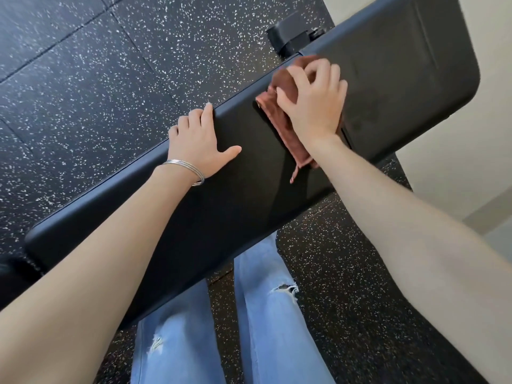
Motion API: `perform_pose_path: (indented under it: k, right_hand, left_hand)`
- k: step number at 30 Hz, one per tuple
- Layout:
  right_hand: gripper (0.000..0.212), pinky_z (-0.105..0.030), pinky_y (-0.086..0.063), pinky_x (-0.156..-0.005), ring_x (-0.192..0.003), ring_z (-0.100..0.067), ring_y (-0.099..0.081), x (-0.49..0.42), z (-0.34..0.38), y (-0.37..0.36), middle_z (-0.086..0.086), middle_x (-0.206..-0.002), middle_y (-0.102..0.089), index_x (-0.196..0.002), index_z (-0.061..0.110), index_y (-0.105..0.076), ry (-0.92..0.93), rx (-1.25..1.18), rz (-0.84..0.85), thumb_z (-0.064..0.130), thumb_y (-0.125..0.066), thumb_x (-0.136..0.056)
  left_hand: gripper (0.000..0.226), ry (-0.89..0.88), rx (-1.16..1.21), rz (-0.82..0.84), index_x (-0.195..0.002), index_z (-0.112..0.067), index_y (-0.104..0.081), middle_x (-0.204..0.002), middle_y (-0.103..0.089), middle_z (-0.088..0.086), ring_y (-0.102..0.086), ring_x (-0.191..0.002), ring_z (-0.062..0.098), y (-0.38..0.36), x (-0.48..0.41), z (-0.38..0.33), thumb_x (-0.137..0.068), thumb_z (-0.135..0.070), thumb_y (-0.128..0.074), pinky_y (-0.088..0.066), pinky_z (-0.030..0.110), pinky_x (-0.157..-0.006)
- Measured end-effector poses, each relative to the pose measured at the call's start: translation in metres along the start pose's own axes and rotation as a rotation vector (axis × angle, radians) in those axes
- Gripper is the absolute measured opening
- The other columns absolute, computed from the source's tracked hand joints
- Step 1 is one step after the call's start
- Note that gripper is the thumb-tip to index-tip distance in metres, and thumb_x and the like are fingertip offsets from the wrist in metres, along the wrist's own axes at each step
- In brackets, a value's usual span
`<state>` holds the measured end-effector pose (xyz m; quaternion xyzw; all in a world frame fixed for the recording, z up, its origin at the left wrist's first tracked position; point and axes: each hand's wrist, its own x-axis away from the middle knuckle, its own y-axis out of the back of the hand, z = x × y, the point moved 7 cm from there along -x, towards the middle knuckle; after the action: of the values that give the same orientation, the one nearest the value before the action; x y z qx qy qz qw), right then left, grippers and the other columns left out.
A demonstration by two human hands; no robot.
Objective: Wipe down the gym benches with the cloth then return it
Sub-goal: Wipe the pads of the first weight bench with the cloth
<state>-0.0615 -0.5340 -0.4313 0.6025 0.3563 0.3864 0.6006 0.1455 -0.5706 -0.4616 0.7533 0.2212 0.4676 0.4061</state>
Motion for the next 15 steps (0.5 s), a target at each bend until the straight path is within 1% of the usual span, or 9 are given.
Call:
perform_pose_path:
  k: [3,5,7,9,11,15]
  right_hand:
    - [0.041,-0.034,-0.035,-0.08,-0.105,-0.025,-0.047,-0.026,0.002,-0.002,-0.005,-0.111,-0.052,-0.115,0.028,-0.055,0.053,0.005,0.036,0.052,-0.036,-0.088]
    - [0.04,-0.034,-0.037,-0.079,-0.103,-0.025,-0.048,-0.023,-0.001,-0.003,-0.004,-0.11,-0.053,-0.115,0.029,-0.056,0.063,-0.014,0.029,0.052,-0.037,-0.088]
    - [0.038,-0.036,-0.041,-0.074,-0.096,-0.027,-0.051,-0.001,-0.012,-0.001,-0.006,-0.106,-0.056,-0.113,0.027,-0.059,0.08,-0.037,-0.005,0.049,-0.041,-0.088]
    - [0.03,-0.038,-0.042,-0.066,-0.085,-0.029,-0.054,0.03,-0.032,0.005,-0.007,-0.098,-0.06,-0.105,0.024,-0.064,0.09,-0.065,-0.073,0.044,-0.051,-0.085]
    - [0.024,-0.037,-0.042,-0.061,-0.078,-0.03,-0.055,0.07,-0.059,0.007,-0.007,-0.093,-0.061,-0.099,0.023,-0.067,0.088,-0.09,-0.114,0.039,-0.059,-0.082]
    - [0.022,-0.041,-0.045,-0.061,-0.076,-0.033,-0.053,0.13,-0.099,0.001,-0.009,-0.093,-0.062,-0.099,0.022,-0.07,0.037,-0.16,-0.084,0.034,-0.064,-0.081]
  left_hand:
    - [0.093,-0.013,-0.006,-0.021,-0.148,-0.008,-0.014,-0.146,-0.031,0.015,-0.032,-0.13,0.039,0.002,-0.007,-0.015,-0.081,-0.062,-0.052,-0.026,0.052,-0.106]
    - [0.091,-0.012,0.0,-0.033,-0.147,-0.007,-0.015,-0.146,-0.03,0.016,-0.032,-0.13,0.039,0.004,-0.013,-0.024,-0.083,-0.06,-0.05,-0.026,0.052,-0.106]
    - [0.09,-0.004,0.004,-0.032,-0.147,-0.006,-0.015,-0.147,-0.029,0.017,-0.031,-0.131,0.039,0.004,-0.018,-0.033,-0.084,-0.06,-0.049,-0.026,0.052,-0.106]
    - [0.089,-0.002,-0.007,-0.032,-0.147,-0.006,-0.015,-0.148,-0.029,0.018,-0.031,-0.132,0.039,0.005,-0.023,-0.04,-0.084,-0.06,-0.048,-0.026,0.052,-0.106]
    - [0.089,0.001,-0.009,-0.032,-0.147,-0.006,-0.015,-0.147,-0.029,0.018,-0.031,-0.132,0.039,0.005,-0.027,-0.046,-0.084,-0.06,-0.049,-0.026,0.052,-0.106]
    - [0.089,0.018,-0.009,-0.044,-0.147,-0.007,-0.016,-0.146,-0.03,0.018,-0.031,-0.13,0.04,0.004,-0.032,-0.052,-0.084,-0.06,-0.049,-0.026,0.053,-0.105]
